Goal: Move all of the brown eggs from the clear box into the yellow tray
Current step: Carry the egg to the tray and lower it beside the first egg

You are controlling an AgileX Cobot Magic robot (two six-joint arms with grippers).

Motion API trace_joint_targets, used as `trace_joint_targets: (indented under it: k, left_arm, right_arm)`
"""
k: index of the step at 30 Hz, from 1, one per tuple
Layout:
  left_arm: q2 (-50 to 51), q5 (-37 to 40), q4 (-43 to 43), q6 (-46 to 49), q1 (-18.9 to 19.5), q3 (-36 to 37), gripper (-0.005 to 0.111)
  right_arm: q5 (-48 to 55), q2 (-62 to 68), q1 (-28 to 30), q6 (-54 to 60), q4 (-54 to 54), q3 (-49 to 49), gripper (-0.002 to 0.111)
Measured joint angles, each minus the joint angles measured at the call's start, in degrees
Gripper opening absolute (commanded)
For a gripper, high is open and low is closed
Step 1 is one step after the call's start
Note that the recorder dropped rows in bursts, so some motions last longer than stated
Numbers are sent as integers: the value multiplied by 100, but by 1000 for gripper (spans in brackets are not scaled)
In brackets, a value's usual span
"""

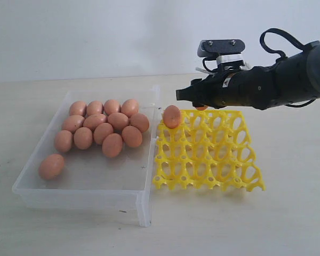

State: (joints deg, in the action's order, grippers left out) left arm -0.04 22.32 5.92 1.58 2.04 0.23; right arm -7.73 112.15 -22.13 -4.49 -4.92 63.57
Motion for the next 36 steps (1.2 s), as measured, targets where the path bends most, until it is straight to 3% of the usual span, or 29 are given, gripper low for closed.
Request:
trace_joint_targets:
  k: [21,27,36]
  left_arm:
    - [0,0,0,0,0,0,0]
    - [0,0,0,0,0,0,0]
    - [0,0,0,0,0,0,0]
  right_arm:
    - [-204,369,-44,-135,328,0,0]
    - [-238,369,-44,-566,714,0,6]
    - [-238,369,-103,-745,850,0,7]
